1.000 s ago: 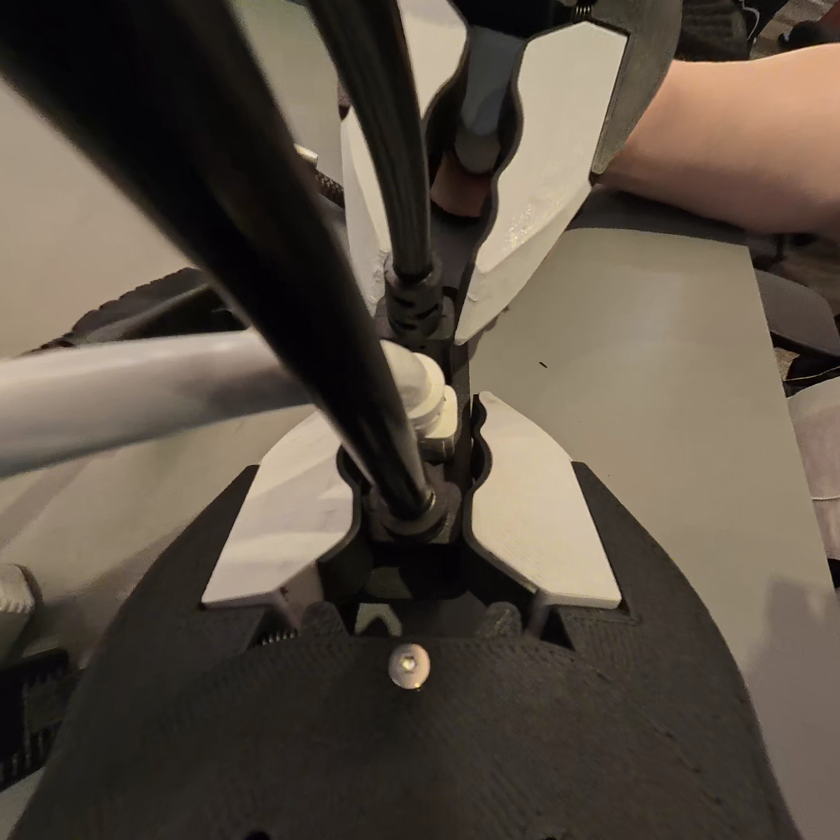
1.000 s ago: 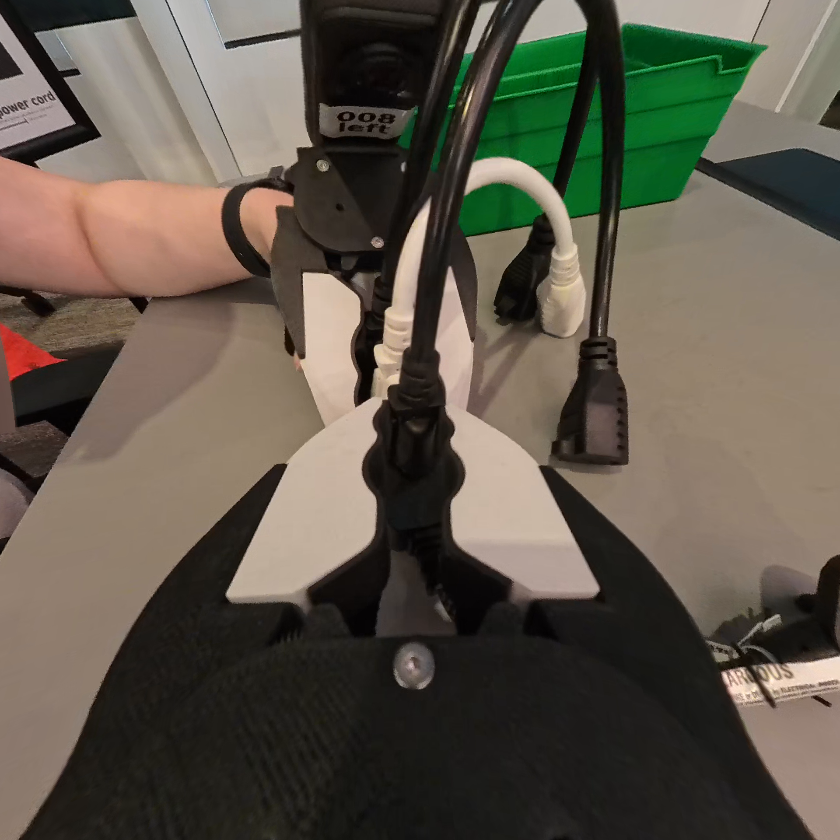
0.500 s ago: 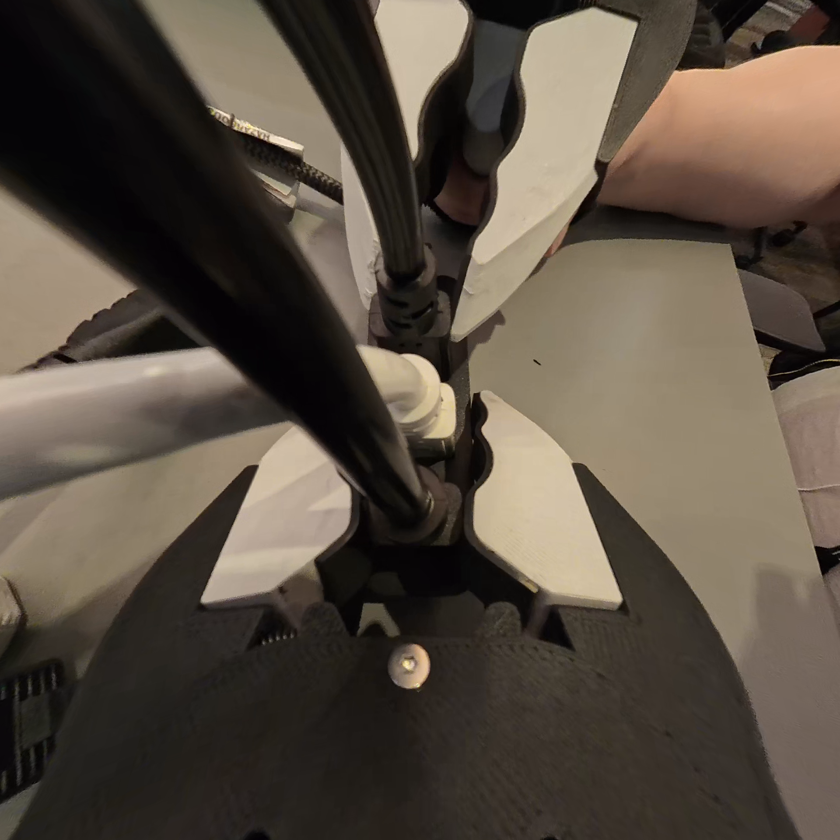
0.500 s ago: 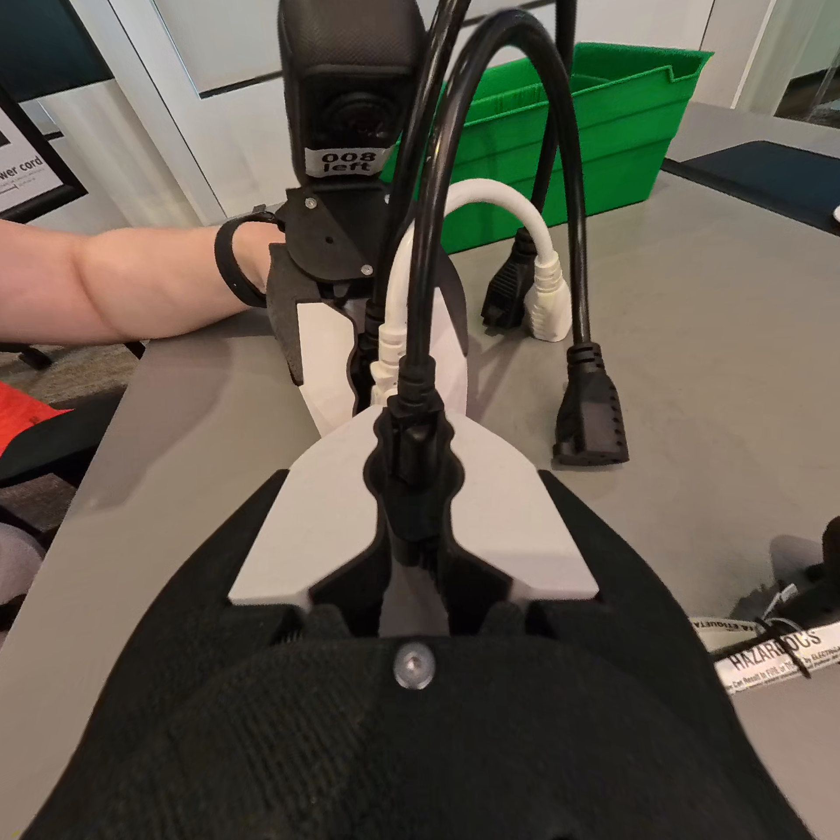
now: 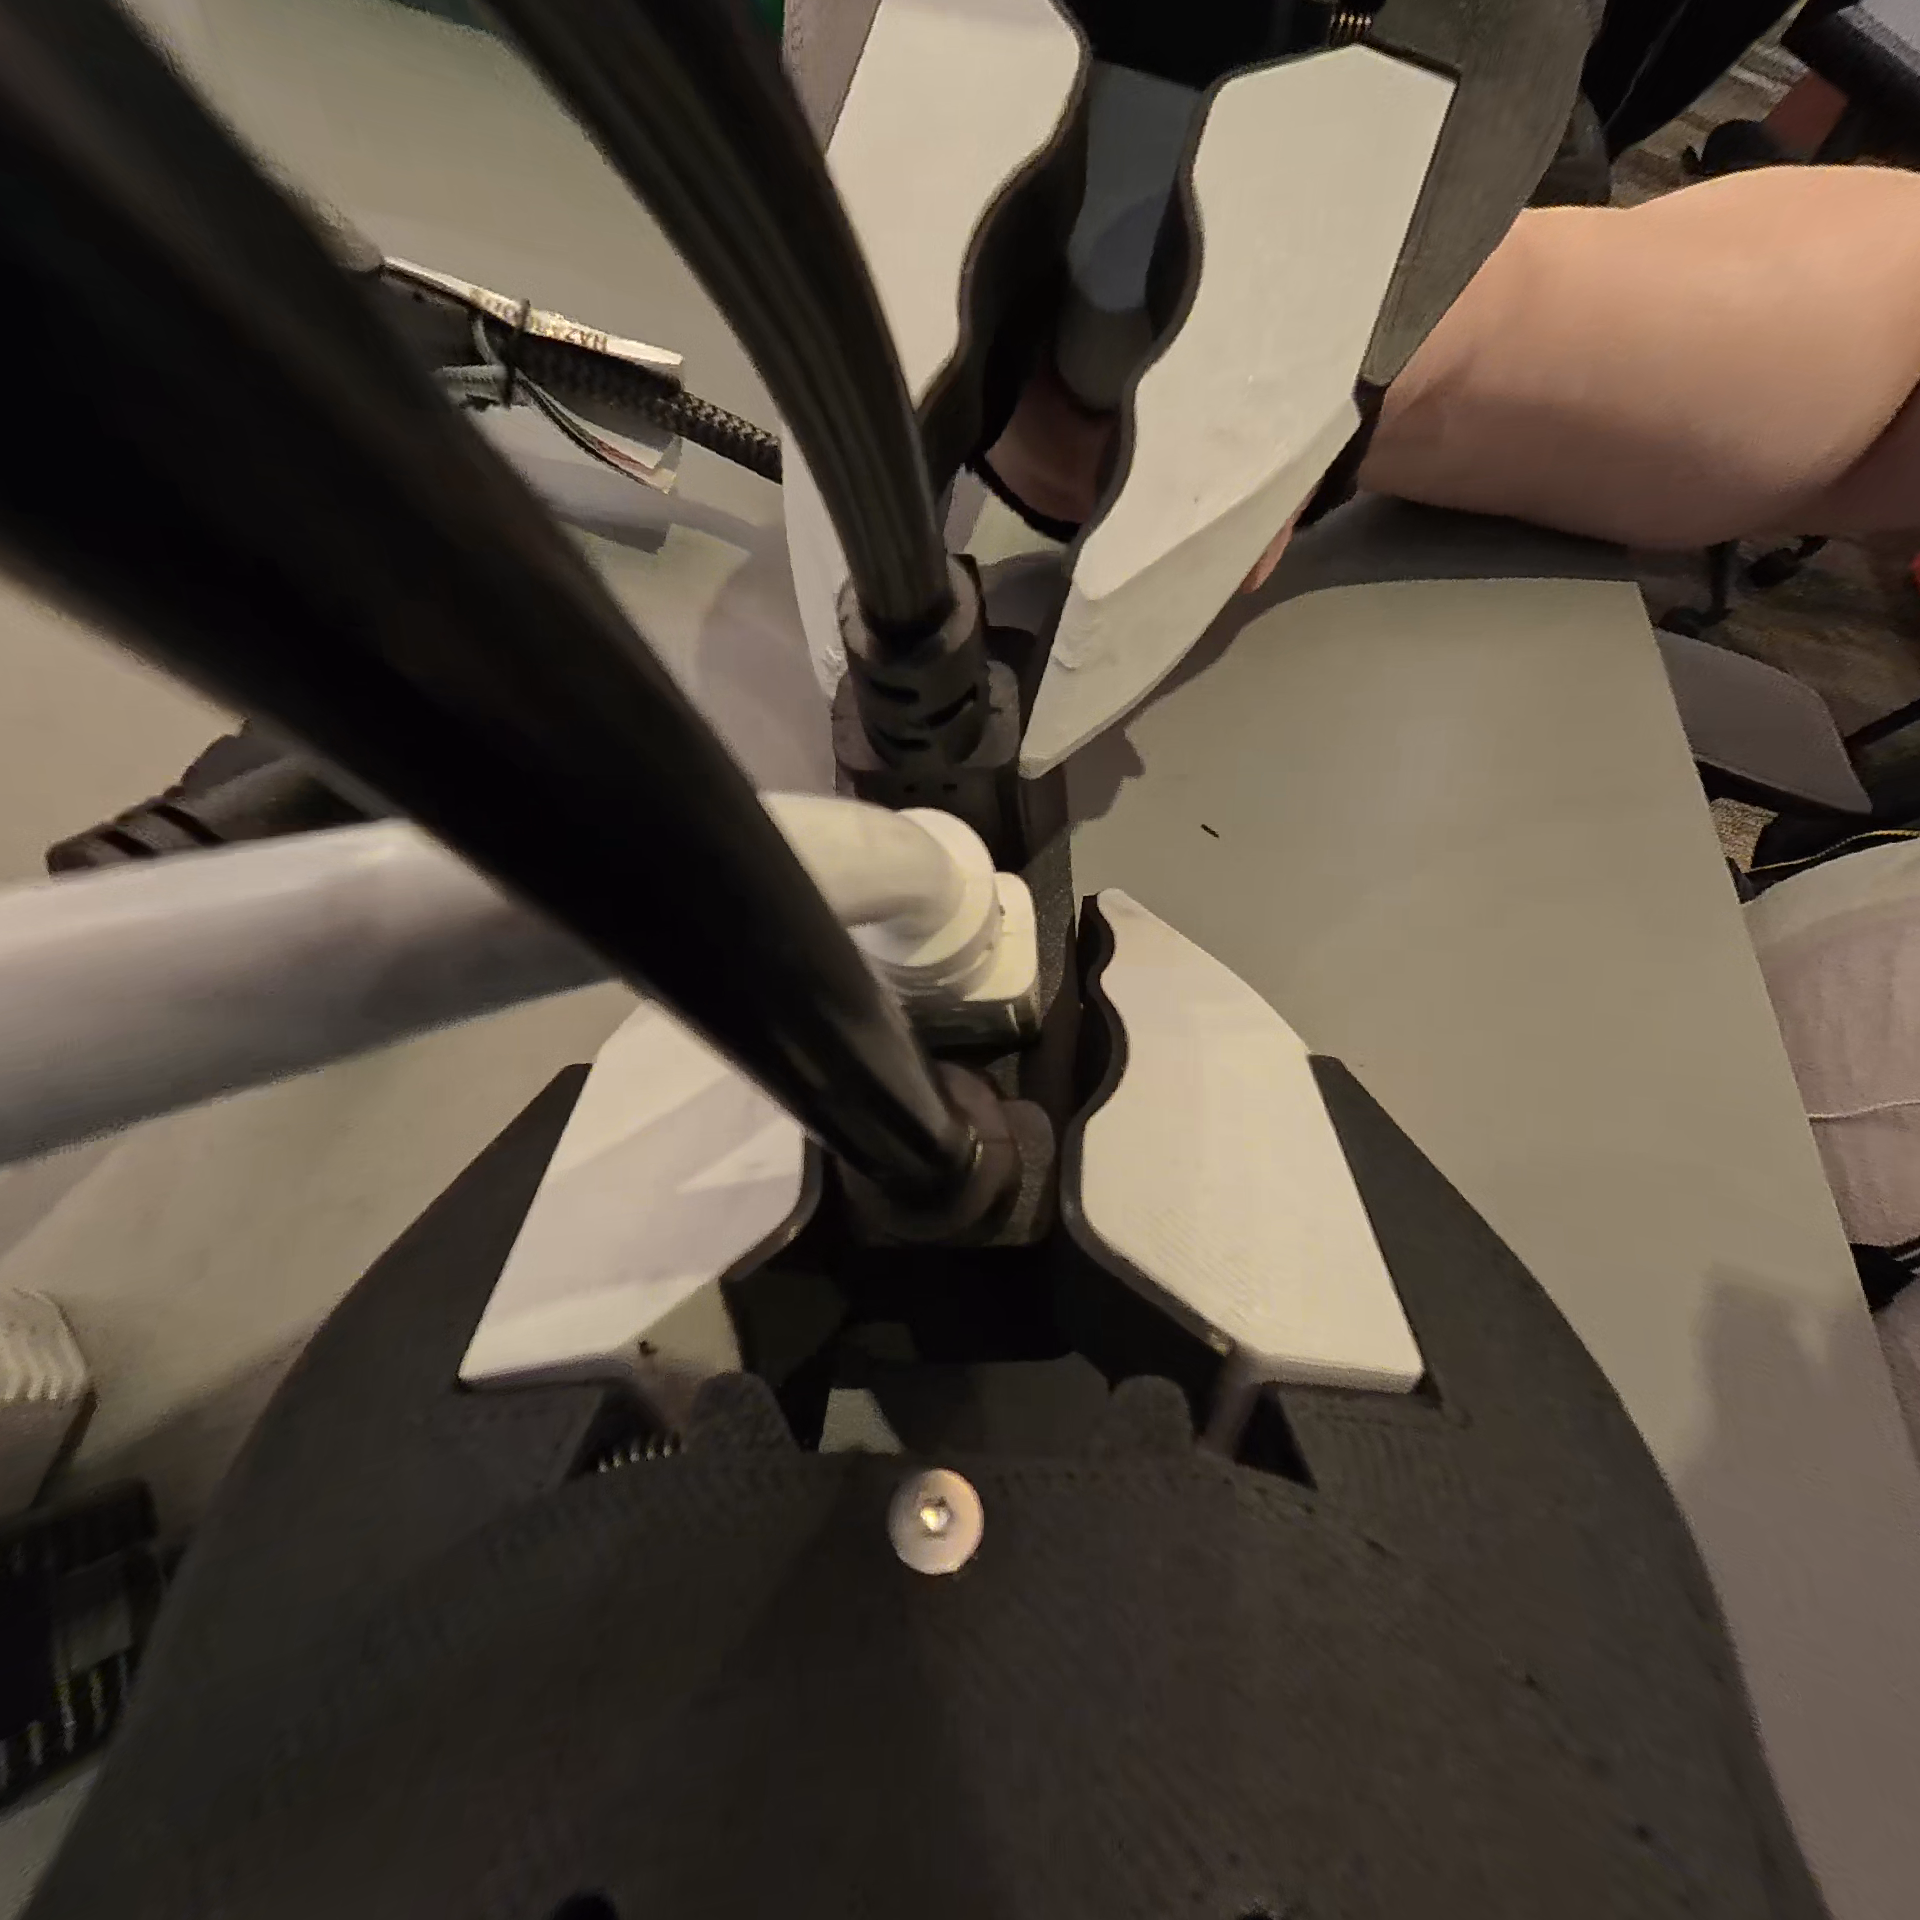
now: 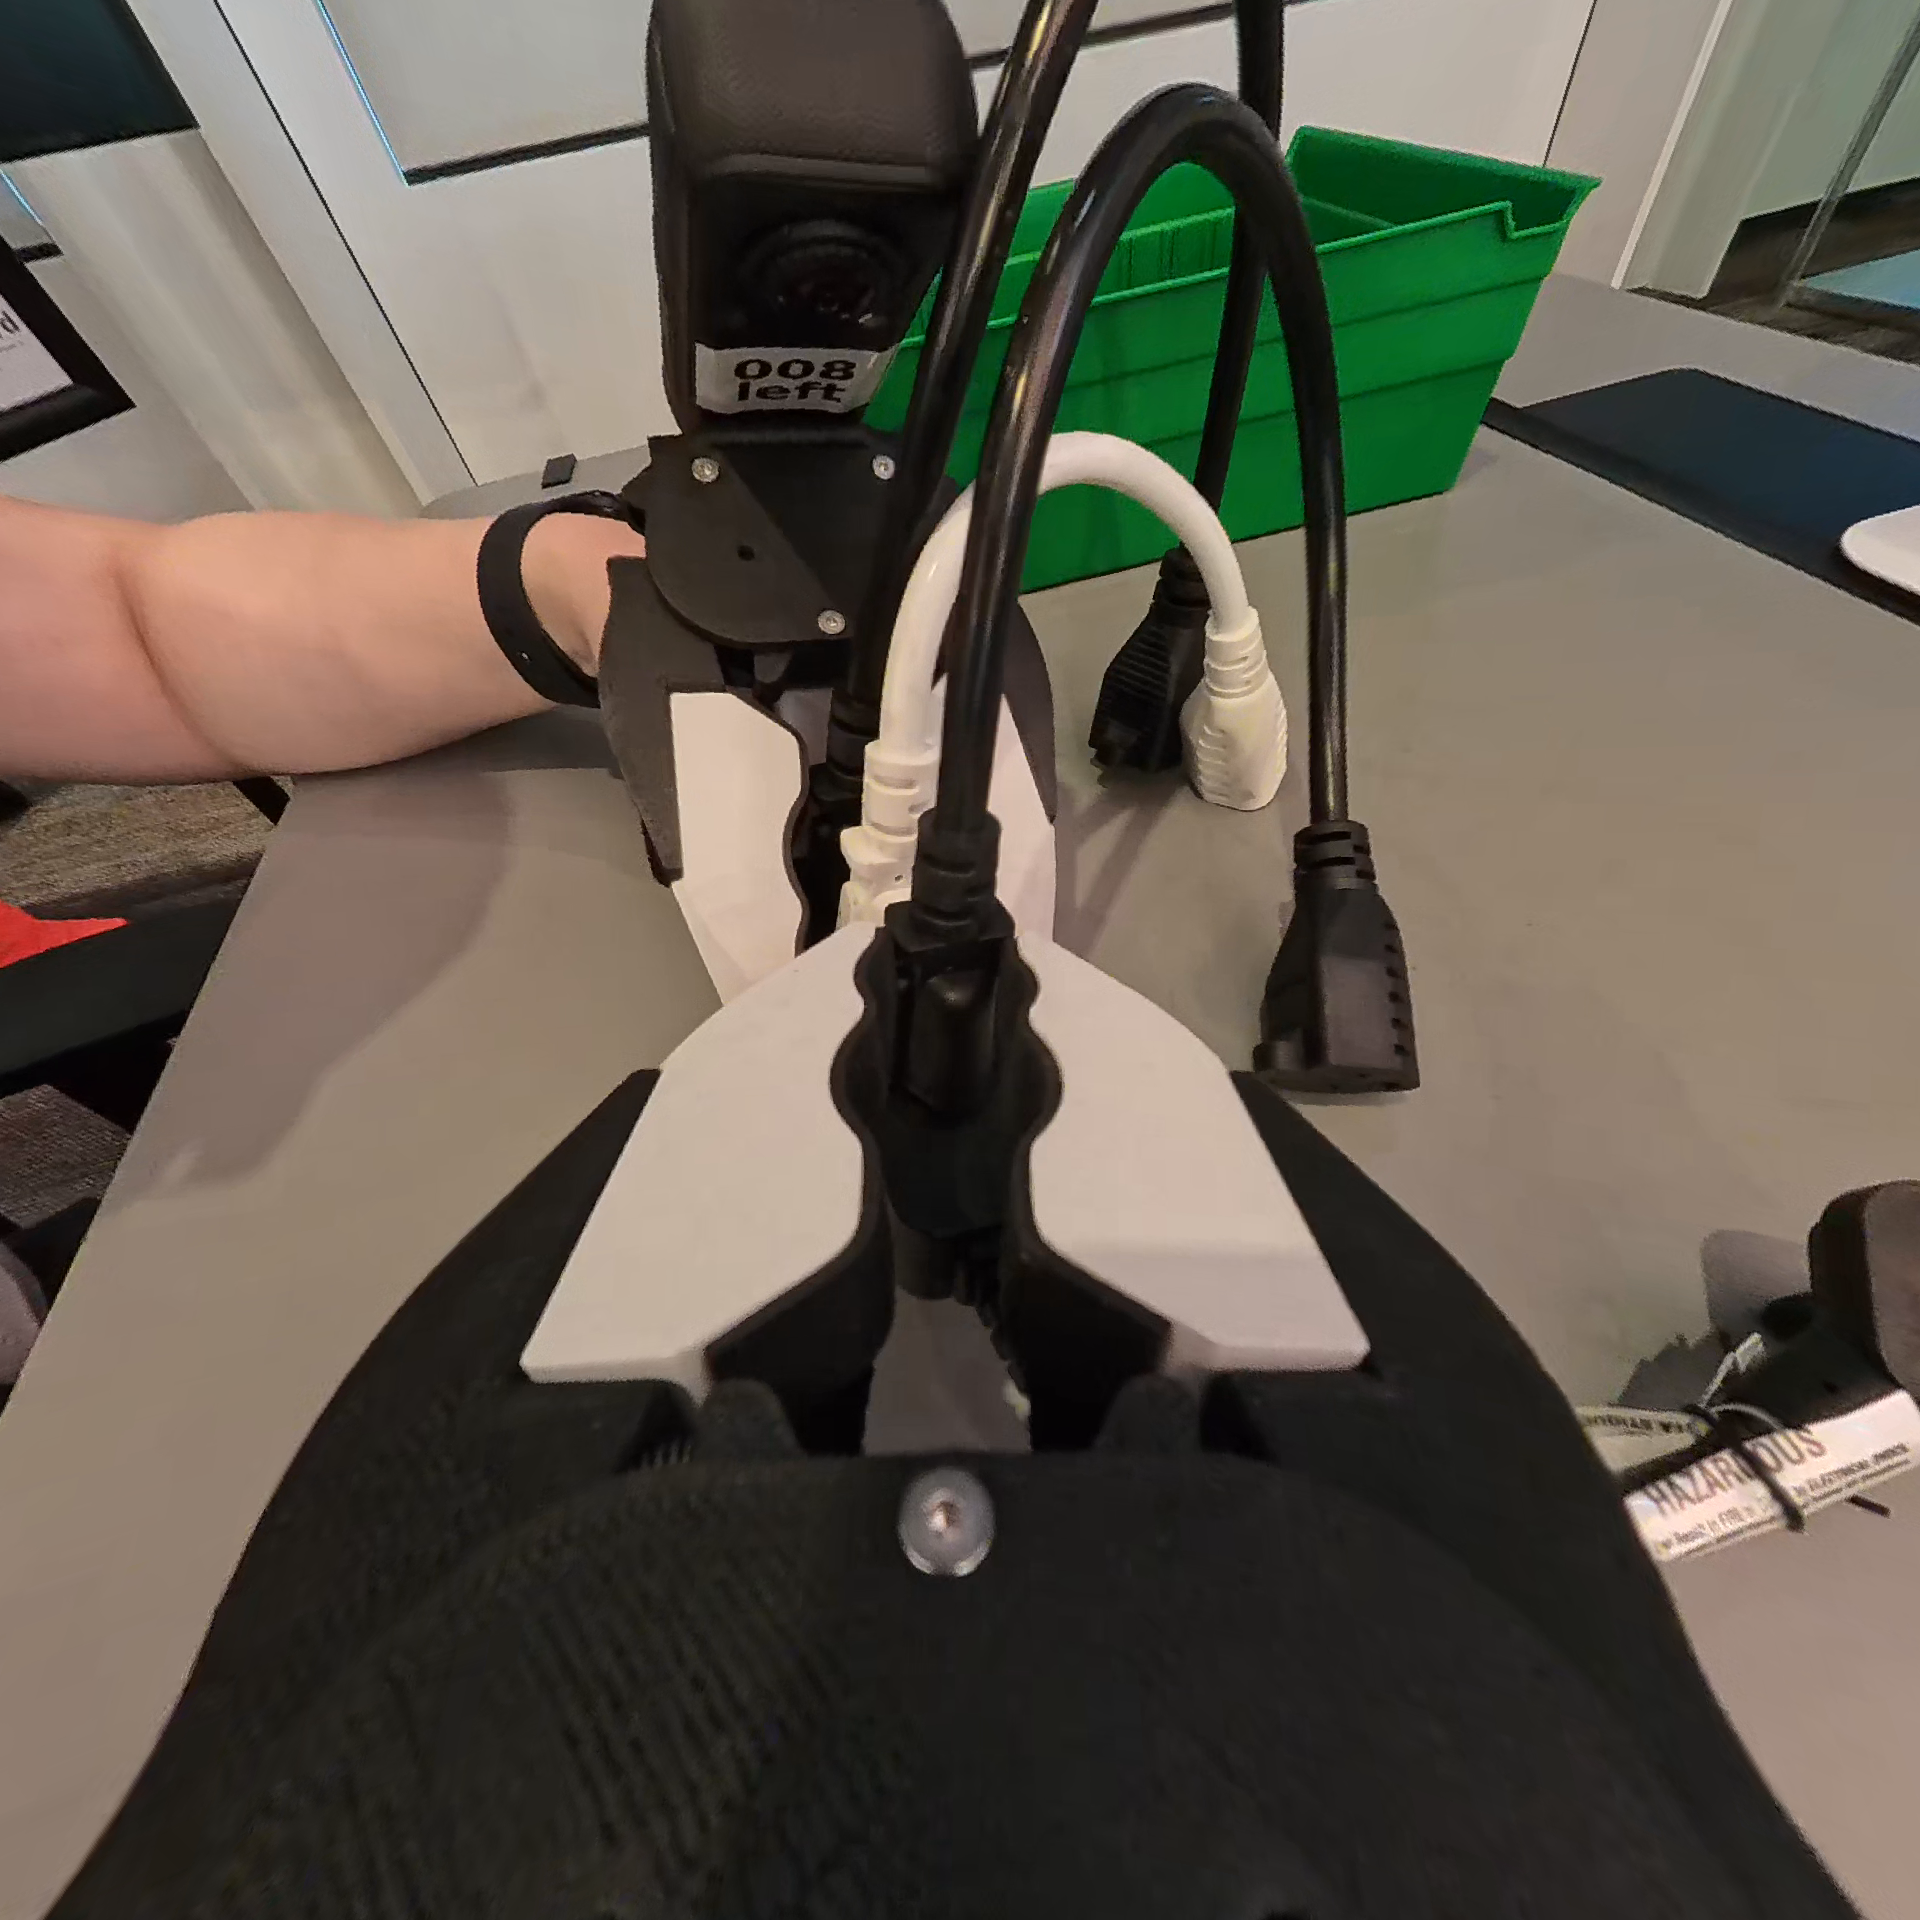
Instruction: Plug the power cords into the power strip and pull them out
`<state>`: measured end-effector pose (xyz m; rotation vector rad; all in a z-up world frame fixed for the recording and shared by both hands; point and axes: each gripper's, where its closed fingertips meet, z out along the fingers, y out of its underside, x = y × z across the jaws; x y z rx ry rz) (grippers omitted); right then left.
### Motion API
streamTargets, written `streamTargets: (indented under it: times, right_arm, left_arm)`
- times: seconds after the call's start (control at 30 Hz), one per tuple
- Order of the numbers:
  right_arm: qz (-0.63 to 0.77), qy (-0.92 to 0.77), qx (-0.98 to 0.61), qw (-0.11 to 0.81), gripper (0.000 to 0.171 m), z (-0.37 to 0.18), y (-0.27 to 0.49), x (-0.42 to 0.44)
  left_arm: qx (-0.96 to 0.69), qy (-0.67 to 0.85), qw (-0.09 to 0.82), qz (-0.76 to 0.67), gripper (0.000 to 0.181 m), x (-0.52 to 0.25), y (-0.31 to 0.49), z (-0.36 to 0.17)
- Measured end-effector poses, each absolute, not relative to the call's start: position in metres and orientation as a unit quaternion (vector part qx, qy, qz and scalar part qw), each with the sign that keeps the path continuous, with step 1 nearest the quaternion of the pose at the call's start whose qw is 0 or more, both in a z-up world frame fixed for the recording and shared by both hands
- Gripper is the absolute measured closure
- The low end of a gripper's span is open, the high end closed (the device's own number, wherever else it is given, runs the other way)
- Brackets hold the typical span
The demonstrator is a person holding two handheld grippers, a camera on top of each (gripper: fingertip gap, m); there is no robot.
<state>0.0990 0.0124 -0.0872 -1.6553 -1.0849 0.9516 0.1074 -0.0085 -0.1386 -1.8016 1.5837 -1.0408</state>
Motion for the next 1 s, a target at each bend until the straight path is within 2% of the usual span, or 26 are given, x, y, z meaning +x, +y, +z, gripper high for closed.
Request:
streamTargets:
  times: [0.23, 0.4, 0.6, 0.73, 1.0]
  right_arm:
    - [0.281, -0.429, -0.697, 0.502, 0.151, -0.099, 0.022, 0.101]
    - [0.190, -0.398, -0.709, 0.550, 0.153, -0.095, 0.031, 0.106]
    - [0.221, -0.281, -0.766, 0.534, 0.147, -0.100, 0.046, 0.107]
    - [0.157, -0.279, -0.764, 0.560, 0.151, -0.100, 0.053, 0.108]
    - [0.181, -0.235, -0.777, 0.555, 0.149, -0.101, 0.053, 0.109]
  left_arm:
    - [-0.717, 0.544, 0.274, -0.339, 0.137, 0.107, 0.004, -0.147]
    - [-0.761, 0.473, 0.298, -0.329, 0.138, 0.112, 0.013, -0.145]
    - [-0.800, 0.405, 0.328, -0.298, 0.138, 0.115, 0.027, -0.145]
    - [-0.813, 0.379, 0.337, -0.287, 0.138, 0.116, 0.033, -0.145]
    - [-0.813, 0.381, 0.342, -0.277, 0.138, 0.115, 0.034, -0.146]
